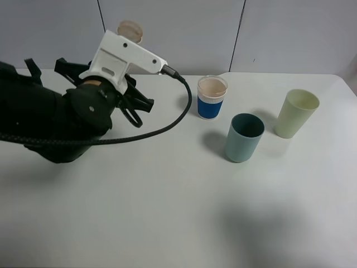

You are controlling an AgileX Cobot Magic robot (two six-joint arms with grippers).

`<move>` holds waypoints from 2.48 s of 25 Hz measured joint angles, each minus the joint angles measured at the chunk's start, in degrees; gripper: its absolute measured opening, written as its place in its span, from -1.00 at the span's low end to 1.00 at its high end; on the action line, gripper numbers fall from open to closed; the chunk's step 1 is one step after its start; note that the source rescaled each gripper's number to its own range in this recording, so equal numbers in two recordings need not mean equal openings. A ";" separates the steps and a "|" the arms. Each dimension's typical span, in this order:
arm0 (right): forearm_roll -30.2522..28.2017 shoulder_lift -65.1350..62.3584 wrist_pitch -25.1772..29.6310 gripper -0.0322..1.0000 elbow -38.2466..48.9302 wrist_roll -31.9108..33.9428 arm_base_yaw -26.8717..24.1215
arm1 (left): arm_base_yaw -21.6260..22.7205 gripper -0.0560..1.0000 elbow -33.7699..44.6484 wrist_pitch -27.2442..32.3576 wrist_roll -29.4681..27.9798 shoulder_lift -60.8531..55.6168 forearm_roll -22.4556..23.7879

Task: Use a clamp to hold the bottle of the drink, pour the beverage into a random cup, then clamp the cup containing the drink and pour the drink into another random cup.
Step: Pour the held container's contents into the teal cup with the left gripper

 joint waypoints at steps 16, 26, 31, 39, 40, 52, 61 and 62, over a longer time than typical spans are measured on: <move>-0.05 0.00 0.00 0.63 0.00 0.00 0.00 | -4.55 -0.85 -19.66 4.99 40.60 8.89 -19.13; -0.05 0.00 0.00 0.63 0.00 0.00 0.00 | -8.06 -0.85 -22.80 8.07 43.48 14.20 -20.98; -0.05 0.00 0.00 0.63 0.00 0.00 0.00 | -9.39 -0.85 -25.92 9.28 44.25 17.57 -20.98; -0.05 0.00 0.00 0.63 0.00 0.00 0.00 | -9.63 -0.85 -27.93 9.99 45.10 22.44 -16.77; -0.05 0.00 0.00 0.63 0.00 0.00 0.00 | -9.63 -0.85 -27.93 10.06 45.10 22.93 -16.19; -0.22 0.00 0.00 0.63 0.00 0.00 0.00 | -8.69 -0.85 -27.93 8.86 45.22 25.05 -6.78; -2.69 0.00 0.00 0.63 0.00 0.00 0.00 | -8.58 -0.85 -27.93 6.38 45.22 25.17 -1.77; -2.69 0.00 0.00 0.63 0.00 0.00 0.00 | -8.32 -0.85 -27.93 6.14 45.26 25.17 -1.24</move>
